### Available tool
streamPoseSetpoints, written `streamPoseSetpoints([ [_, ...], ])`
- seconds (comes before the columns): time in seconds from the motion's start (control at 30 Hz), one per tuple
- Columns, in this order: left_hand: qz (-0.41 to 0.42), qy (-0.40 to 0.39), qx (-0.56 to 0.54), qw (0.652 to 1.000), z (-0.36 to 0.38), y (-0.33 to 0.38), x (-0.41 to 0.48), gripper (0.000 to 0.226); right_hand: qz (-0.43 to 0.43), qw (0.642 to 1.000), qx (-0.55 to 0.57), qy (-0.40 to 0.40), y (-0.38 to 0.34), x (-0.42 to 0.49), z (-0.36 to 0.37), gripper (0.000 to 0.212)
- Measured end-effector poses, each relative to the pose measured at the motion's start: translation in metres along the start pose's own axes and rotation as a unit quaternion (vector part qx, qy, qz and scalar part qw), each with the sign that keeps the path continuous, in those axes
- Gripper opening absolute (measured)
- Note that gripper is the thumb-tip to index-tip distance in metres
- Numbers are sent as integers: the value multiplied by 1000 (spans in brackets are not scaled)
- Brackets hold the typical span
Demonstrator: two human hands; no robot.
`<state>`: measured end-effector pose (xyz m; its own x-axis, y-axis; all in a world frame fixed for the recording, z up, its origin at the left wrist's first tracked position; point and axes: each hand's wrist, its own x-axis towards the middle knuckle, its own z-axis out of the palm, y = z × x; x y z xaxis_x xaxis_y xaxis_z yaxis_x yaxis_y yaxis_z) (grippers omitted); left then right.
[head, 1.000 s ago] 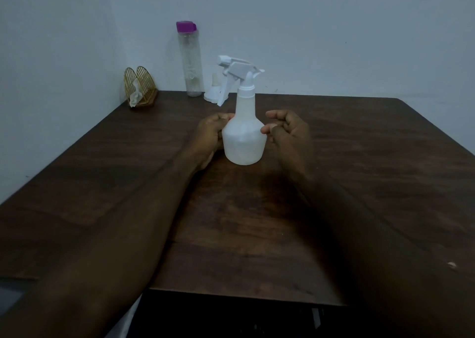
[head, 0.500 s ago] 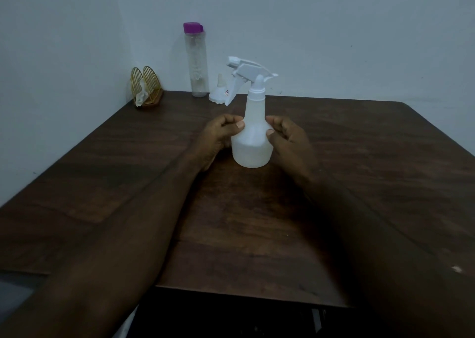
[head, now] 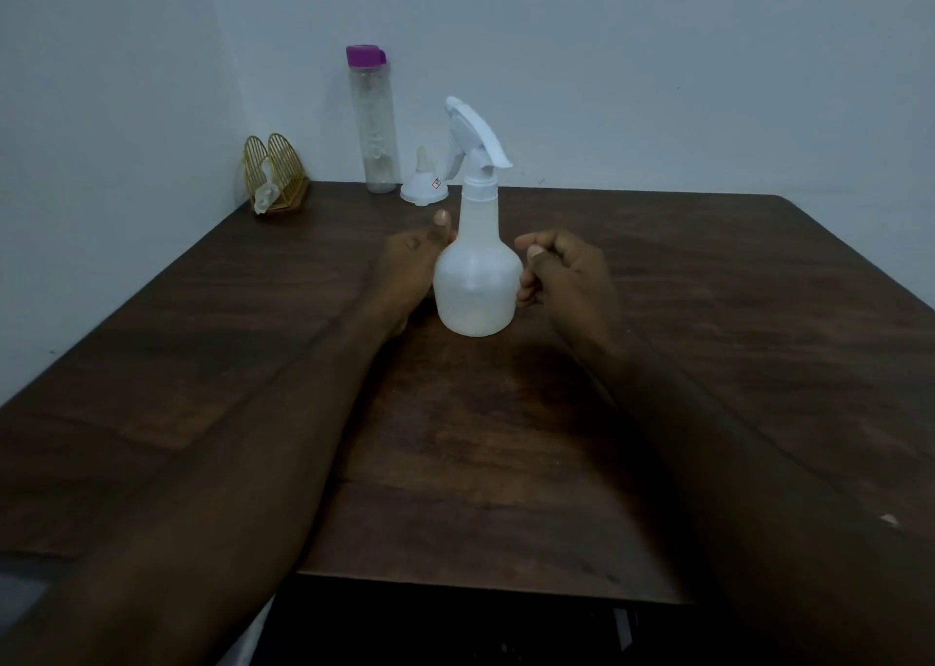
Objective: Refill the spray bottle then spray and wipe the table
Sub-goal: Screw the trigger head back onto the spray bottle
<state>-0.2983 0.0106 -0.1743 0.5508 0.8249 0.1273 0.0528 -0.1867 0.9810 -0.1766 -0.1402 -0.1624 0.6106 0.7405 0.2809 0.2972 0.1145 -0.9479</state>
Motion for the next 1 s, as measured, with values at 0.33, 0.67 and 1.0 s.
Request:
streamPoseSetpoints([
  [0.33, 57, -121, -43, 990, 4, 8, -20, 71, -20, 997, -24, -66, -16, 1, -8, 19],
  [0.67, 110, -64, 53, 991, 6, 20, -19, 63, -92, 973, -96, -190, -80, 42, -2, 29],
  [1.0, 77, -171, 46, 981, 2, 16, -23, 39, -63, 963, -73, -251, -69, 45, 12, 26],
])
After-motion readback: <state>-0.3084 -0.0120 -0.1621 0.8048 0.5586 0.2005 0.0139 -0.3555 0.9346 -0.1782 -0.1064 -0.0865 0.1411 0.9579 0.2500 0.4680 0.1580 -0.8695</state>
